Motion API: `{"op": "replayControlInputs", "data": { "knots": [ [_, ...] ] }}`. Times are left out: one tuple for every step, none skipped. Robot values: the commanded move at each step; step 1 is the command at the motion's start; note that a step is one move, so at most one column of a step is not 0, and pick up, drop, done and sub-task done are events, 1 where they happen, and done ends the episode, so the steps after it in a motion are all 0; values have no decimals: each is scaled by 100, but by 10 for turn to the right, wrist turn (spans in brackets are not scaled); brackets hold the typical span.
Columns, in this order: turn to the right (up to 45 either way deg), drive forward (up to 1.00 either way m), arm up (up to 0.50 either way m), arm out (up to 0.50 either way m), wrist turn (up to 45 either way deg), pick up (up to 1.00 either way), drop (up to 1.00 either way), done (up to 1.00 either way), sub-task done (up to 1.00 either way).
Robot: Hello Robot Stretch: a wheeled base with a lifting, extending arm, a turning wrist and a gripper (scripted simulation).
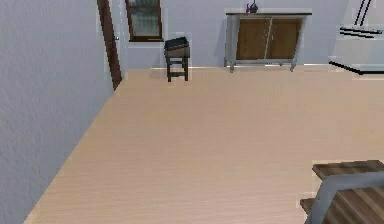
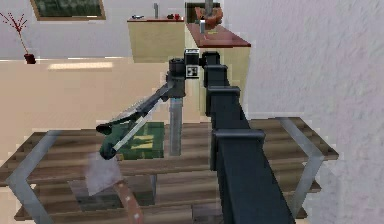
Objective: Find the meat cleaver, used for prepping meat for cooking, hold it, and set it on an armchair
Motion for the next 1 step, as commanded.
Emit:
{"op": "replayControlInputs", "data": {
  "knots": [
    [0, 0, 0, 0, -120, 0, 0, 0, 0]
  ]
}}
